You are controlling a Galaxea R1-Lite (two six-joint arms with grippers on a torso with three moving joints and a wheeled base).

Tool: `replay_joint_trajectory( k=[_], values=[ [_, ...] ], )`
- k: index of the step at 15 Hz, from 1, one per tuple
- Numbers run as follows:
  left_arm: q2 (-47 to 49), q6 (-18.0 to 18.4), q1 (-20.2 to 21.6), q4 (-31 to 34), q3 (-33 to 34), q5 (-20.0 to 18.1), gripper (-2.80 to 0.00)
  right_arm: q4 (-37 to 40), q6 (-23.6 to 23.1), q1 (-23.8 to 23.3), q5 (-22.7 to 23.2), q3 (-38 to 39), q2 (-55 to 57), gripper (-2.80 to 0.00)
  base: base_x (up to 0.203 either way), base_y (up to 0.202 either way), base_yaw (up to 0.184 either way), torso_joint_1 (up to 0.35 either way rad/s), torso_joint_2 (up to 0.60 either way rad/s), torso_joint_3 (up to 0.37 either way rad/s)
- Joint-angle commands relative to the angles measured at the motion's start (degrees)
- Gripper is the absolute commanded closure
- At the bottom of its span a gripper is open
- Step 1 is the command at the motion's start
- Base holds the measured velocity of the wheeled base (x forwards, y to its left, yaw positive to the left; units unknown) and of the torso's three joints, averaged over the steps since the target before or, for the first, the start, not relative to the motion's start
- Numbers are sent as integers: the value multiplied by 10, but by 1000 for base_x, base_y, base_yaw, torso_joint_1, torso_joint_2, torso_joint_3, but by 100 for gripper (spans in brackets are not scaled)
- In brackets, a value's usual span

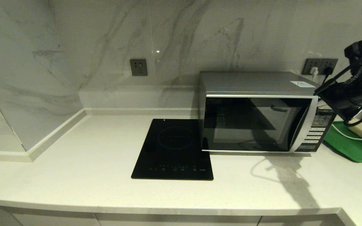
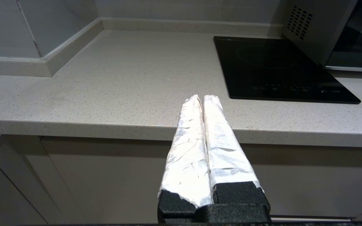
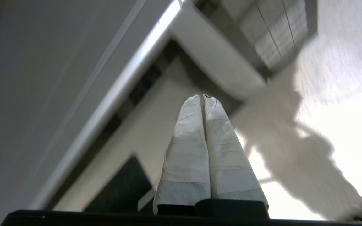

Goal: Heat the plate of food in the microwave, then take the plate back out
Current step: Close the microwave oven, then open the microwave oven

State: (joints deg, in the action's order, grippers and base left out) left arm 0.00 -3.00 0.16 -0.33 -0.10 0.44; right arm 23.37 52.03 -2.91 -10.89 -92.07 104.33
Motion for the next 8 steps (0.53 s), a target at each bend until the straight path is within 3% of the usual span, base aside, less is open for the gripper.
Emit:
replay_joint_trajectory(
  k=[1,3,6,8],
  values=[
    [0,0,0,0,0,0,0,2,1,-10,28,94,-122,0,0,0,0,0,0,0],
    [0,0,0,0,0,0,0,2,-1,-47,74,179,-169,0,0,0,0,0,0,0],
    [0,-1,0,0,0,0,0,-1,-1,-140,137,285,-185,0,0,0,0,0,0,0],
    [0,0,0,0,0,0,0,-21,-2,-214,212,340,-181,0,0,0,0,0,0,0]
  ],
)
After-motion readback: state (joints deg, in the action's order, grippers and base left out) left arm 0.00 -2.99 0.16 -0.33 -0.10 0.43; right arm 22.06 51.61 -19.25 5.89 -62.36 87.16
